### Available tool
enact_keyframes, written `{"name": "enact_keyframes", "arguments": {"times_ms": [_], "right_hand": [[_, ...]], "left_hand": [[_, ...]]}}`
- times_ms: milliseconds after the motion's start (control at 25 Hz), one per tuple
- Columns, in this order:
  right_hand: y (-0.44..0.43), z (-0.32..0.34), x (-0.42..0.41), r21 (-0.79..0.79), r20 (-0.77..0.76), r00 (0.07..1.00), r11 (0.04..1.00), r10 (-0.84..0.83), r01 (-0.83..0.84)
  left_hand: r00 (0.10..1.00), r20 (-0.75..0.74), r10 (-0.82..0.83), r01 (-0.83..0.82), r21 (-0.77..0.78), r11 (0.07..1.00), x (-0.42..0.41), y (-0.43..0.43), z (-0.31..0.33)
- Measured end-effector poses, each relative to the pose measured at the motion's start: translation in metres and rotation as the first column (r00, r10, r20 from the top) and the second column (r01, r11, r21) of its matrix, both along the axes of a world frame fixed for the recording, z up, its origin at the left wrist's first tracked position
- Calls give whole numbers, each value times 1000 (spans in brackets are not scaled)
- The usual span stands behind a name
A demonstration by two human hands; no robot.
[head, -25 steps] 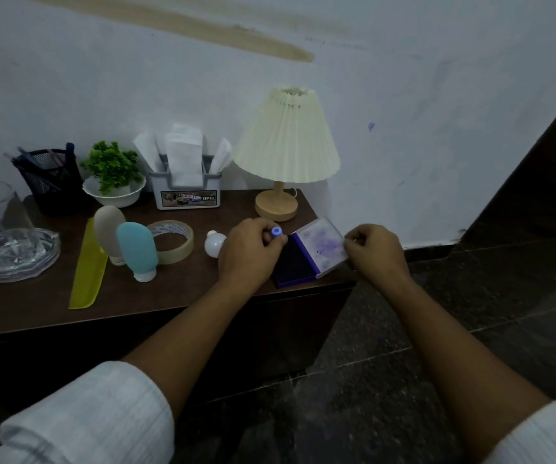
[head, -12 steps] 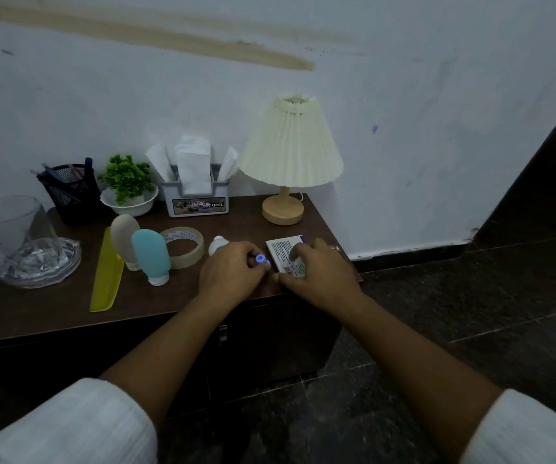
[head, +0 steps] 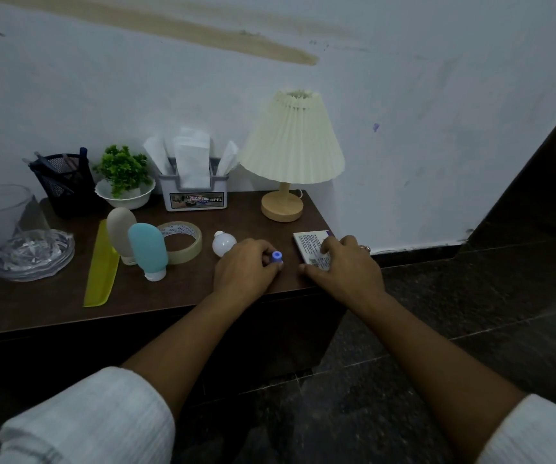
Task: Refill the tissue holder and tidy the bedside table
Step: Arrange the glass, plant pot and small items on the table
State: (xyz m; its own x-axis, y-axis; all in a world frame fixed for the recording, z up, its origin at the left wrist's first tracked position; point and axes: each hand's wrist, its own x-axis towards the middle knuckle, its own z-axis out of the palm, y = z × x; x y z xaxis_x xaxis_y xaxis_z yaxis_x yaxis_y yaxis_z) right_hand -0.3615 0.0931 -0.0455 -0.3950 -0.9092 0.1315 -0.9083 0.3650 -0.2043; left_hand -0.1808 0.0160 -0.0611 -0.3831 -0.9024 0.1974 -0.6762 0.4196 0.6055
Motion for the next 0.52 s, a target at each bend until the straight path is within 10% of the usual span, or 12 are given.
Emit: {"name": "enact_keyframes", "arguments": {"times_ms": [240,520], "right_hand": [[7,24,20,-214,-165,971,954,176,-209],[19,41,87,249,468,754,750,460,-613]], "left_hand": [[998,-62,-1,0,-24,1000,16,18,16],[915,193,-353,301,255,919,91,44,33]]}}
